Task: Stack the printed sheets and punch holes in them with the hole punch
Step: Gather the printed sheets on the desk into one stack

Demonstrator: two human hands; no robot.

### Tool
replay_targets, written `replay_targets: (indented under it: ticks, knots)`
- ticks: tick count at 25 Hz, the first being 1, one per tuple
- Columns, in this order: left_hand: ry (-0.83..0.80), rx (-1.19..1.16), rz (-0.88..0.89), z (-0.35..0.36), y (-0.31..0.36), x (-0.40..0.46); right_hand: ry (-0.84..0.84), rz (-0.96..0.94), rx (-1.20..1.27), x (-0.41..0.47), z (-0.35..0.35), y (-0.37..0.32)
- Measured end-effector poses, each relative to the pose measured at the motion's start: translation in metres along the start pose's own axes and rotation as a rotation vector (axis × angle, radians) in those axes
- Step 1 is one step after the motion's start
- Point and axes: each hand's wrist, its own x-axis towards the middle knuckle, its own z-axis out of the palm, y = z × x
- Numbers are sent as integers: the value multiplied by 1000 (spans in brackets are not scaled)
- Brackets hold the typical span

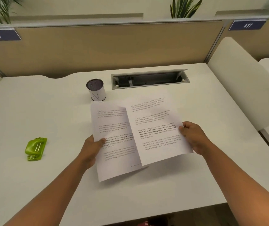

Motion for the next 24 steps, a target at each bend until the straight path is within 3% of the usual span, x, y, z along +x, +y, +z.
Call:
replay_targets:
  ticks: [8,14,19,24]
  knots:
    - [-232,-89,86,13,29,-18,-279,36,281,-19,58,-19]
    - [-110,-149,16,12,39,-21,-449,-31,318,-35,82,-40]
    - [-173,-211,144,14,44,-27,-402,-99,303,-45,102,-46]
    - [-49,-36,431,19,54,-33,-300,-344,292,-57,111,-63]
